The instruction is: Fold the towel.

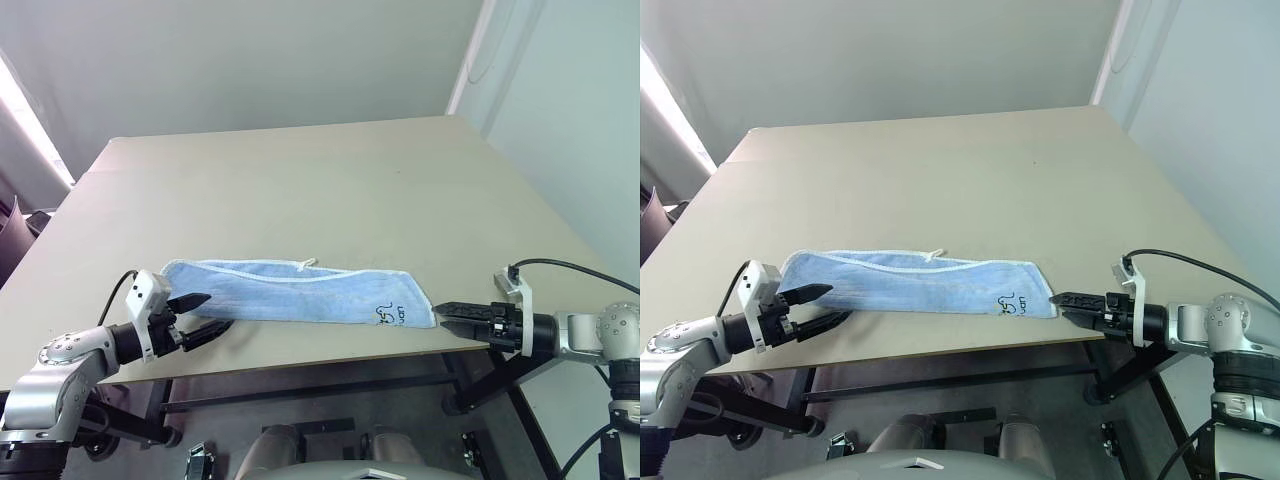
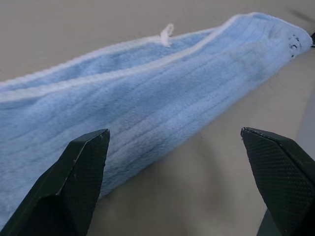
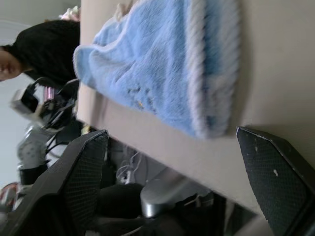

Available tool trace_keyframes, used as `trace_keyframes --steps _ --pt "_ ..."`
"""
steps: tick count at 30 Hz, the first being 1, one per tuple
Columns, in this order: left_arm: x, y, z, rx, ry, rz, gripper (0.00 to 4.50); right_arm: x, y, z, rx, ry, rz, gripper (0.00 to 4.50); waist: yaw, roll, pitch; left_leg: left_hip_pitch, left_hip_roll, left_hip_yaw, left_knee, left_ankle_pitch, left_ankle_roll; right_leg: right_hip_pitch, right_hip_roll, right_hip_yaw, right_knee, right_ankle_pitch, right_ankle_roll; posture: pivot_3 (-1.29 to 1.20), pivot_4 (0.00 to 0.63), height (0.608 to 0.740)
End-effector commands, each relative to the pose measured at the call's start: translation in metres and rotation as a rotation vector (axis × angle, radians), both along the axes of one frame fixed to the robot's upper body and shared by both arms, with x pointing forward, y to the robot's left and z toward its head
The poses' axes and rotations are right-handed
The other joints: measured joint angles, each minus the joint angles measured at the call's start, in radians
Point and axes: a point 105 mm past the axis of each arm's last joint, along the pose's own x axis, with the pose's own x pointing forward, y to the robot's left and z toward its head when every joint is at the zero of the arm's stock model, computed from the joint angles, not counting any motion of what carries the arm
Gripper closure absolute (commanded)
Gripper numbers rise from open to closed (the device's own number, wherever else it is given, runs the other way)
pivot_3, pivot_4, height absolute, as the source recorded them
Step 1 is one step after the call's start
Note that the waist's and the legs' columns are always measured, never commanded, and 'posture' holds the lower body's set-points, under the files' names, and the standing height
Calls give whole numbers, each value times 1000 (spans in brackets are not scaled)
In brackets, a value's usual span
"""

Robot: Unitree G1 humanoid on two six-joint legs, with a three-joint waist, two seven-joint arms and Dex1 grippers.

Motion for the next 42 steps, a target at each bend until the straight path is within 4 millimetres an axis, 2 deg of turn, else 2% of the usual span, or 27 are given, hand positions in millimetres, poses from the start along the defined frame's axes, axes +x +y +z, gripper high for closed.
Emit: trace_keyframes --steps 1,8,10,11,14,21,23,24,27,30,35,37,42 --pt "3 -9 9 15 -38 -35 0 3 13 6 39 -27 32 146 0 0 0 0 0 0 0 0 0 0 0 0 0 0 0 0 0 740" --pt "6 -14 8 25 -37 -49 0 28 40 0 61 -65 32 146 -9 0 0 0 1 0 0 0 0 0 0 0 0 0 0 0 0 740" --pt "7 -15 8 27 -40 -49 0 32 42 0 54 -71 30 146 -10 0 0 0 1 1 0 0 0 0 0 0 0 0 0 0 0 740" --pt "7 -14 8 34 -41 -48 0 32 42 -1 47 -71 29 317 -10 0 0 0 1 1 0 0 0 0 0 0 -1 0 0 0 0 740" --pt "6 -13 5 54 -41 -44 0 33 35 -1 39 -74 15 1049 -9 0 0 0 0 1 0 1 1 0 0 0 -1 0 -1 0 0 740" --pt "7 -9 5 62 -46 -26 0 42 18 4 44 -96 -47 3590 -4 1 1 0 0 1 -1 0 1 -1 0 0 -1 0 0 0 0 740" --pt "9 -8 5 67 -48 -15 0 42 5 10 15 -123 -60 4291 -4 1 1 0 0 1 0 0 1 0 0 0 -1 0 0 0 0 740" --pt "10 -8 5 68 -51 -11 0 41 -4 14 -8 -140 -61 4480 -2 2 1 0 0 1 0 0 1 0 0 0 -1 0 0 0 0 740" --pt "11 -8 5 70 -54 -7 0 38 -37 30 -60 -193 -87 4480 7 4 3 -1 -1 3 0 0 2 0 -3 -1 -2 0 0 0 0 740" --pt "12 -8 5 69 -53 0 0 36 -67 39 -193 -244 -84 4480 3 3 3 -1 -1 6 0 -1 4 0 -4 -1 -2 -1 2 0 0 740" --pt "14 -11 4 68 -52 -4 0 41 -102 47 -402 -316 -54 4480 -14 3 3 0 0 10 -1 -1 5 -2 -5 -1 -2 -1 2 0 0 740" --pt "15 -11 4 68 -51 -3 0 45 -102 54 -422 -355 -11 4480 -20 3 3 0 0 10 -1 -2 5 -1 -6 -1 -2 -1 2 0 0 740" --pt "18 -9 4 87 -49 2 0 47 -47 83 -369 -534 227 4480 -24 5 4 0 0 10 -1 -1 5 -3 -6 -1 -1 -1 2 0 0 740"
